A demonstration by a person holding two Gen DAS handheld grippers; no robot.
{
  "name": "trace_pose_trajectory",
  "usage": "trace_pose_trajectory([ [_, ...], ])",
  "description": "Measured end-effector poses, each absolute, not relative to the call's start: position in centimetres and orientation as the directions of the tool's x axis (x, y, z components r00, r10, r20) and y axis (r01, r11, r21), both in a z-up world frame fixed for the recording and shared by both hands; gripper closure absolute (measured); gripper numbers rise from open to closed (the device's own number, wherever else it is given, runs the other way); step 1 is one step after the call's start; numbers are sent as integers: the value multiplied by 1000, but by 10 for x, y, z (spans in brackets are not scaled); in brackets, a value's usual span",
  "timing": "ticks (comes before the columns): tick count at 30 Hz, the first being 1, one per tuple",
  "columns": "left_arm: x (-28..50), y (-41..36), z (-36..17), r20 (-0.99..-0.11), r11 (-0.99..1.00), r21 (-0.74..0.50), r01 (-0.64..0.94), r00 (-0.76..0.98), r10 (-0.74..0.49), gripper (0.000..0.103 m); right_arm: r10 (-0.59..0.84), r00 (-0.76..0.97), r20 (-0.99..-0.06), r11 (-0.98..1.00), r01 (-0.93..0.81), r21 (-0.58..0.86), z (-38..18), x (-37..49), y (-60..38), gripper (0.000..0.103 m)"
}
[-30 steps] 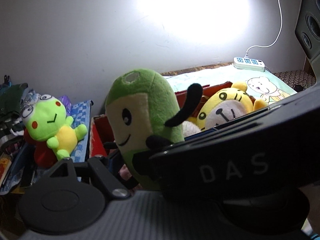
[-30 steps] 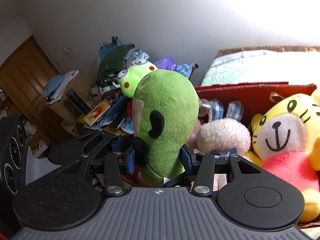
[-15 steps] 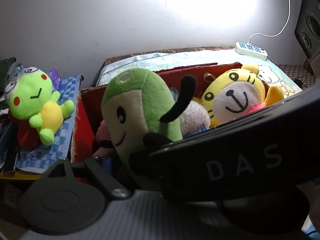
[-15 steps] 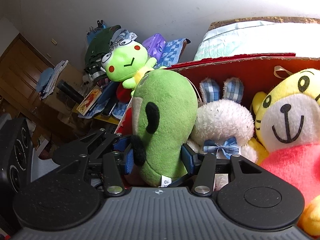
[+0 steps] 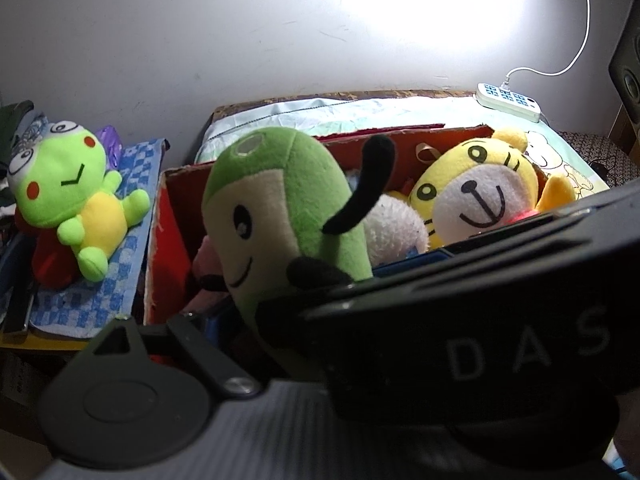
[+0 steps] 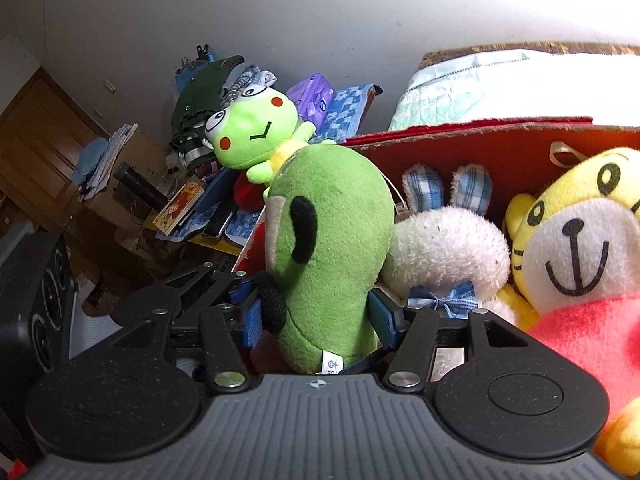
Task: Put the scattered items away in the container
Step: 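Lower the green plush into the red box with the right gripper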
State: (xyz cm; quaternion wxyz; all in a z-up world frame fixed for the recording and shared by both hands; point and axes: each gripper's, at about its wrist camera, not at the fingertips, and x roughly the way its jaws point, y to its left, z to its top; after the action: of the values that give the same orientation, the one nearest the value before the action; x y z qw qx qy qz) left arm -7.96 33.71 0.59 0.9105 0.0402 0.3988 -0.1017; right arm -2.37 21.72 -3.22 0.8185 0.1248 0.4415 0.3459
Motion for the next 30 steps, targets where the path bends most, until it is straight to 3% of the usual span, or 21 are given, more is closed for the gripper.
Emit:
trace_pose_trajectory([
  [8,-87,335,13,-717,980,17,197,686,-125,5,672,408,-618,734,-482,479,-24,-30,215,45],
  [30,-103,334,22,-723,989,50,140,688,-61,4,659,445,-607,751,-425,505,-20,-44,201,46],
])
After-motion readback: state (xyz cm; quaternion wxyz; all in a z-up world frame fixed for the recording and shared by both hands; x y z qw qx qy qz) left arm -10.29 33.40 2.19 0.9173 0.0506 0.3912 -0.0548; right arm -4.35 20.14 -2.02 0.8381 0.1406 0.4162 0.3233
